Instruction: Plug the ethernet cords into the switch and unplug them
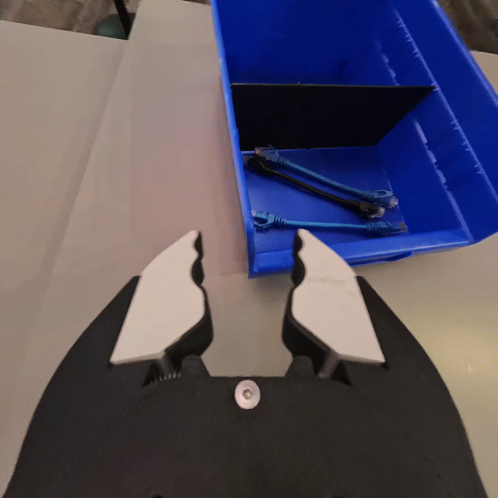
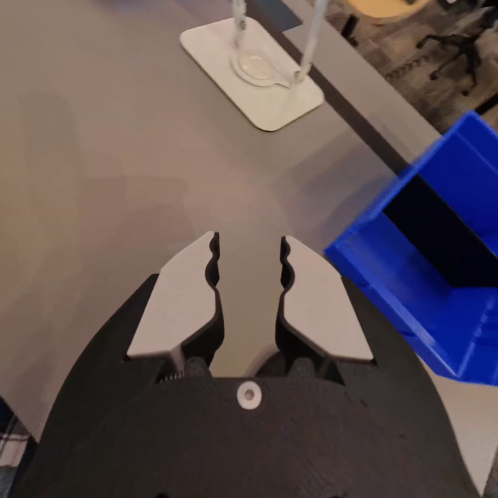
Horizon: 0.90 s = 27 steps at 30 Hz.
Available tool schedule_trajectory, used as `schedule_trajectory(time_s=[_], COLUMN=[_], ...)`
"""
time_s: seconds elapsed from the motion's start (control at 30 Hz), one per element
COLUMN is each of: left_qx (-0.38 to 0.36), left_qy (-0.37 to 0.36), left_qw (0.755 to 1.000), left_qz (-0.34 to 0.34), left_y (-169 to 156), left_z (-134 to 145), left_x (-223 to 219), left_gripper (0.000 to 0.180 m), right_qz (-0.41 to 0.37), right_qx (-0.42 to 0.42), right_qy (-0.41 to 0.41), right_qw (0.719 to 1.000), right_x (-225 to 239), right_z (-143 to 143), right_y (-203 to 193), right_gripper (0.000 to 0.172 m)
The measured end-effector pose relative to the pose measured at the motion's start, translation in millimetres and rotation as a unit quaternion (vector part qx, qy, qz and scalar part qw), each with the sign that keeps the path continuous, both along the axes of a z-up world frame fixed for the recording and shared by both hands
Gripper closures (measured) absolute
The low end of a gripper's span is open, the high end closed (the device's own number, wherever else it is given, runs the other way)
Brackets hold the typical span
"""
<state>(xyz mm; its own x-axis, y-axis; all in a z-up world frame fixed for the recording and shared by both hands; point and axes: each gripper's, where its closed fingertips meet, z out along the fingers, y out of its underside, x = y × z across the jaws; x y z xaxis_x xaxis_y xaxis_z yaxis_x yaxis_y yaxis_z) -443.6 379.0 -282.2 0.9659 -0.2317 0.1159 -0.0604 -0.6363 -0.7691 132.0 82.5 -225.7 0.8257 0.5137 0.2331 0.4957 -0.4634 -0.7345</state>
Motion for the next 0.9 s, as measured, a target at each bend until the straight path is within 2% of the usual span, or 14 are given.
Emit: schedule_trajectory(time_s=[0.13,0.23,0.37,0.5,0.53,0.57,0.6,0.7,0.77,0.83,0.9], left_qx=[0.003,0.002,-0.003,-0.018,-0.019,-0.009,0.006,0.100,0.106,0.090,0.054], left_qy=[-0.015,0.016,0.014,-0.011,0.008,0.019,0.016,0.046,0.077,0.101,0.150], left_qw=[0.999,0.999,0.999,0.998,0.998,0.999,0.999,0.992,0.985,0.976,0.963], left_qz=[-0.033,-0.035,-0.043,-0.064,-0.054,-0.041,-0.036,-0.058,-0.111,-0.170,-0.219], left_y=[19.9,31.5,49.4,55.6,55.2,55.3,54.2,56.1,64.4,80.8,104.8], left_z=[-5.7,-6.6,-5.8,-8.5,-7.8,-1.1,11.5,73.6,99.1,109.1,99.6], left_x=[-1.8,-15.4,-36.3,-42.7,-48.8,-55.0,-57.5,-44.5,-14.3,23.8,53.8], left_gripper=[0.174,0.177,0.178,0.171,0.136,0.109,0.097,0.101,0.100,0.099,0.099], right_qz=[0.029,0.034,0.034,0.048,0.053,0.057,0.059,0.073,0.079,0.085,0.091], right_qx=[-0.018,-0.024,-0.033,-0.048,-0.045,-0.040,-0.037,-0.033,-0.047,-0.045,-0.048], right_qy=[-0.010,0.011,0.033,0.059,0.062,0.066,0.068,0.063,0.057,0.069,0.083], right_qw=[0.999,0.999,0.998,0.996,0.996,0.995,0.995,0.995,0.994,0.993,0.991], right_x=[-30.1,-44.8,-55.7,-73.7,-78.6,-82.9,-86.4,-95.3,-98.7,-103.4,-108.5], right_z=[-8.2,-9.2,-20.4,-38.2,-40.8,-42.5,-45.0,-55.5,-66.5,-70.5,-74.4], right_y=[-5.2,-6.9,-5.1,-1.7,-0.5,1.0,2.1,4.1,5.3,8.0,9.6], right_gripper=[0.130,0.132,0.132,0.131,0.130,0.130,0.130,0.130,0.130,0.130,0.128])
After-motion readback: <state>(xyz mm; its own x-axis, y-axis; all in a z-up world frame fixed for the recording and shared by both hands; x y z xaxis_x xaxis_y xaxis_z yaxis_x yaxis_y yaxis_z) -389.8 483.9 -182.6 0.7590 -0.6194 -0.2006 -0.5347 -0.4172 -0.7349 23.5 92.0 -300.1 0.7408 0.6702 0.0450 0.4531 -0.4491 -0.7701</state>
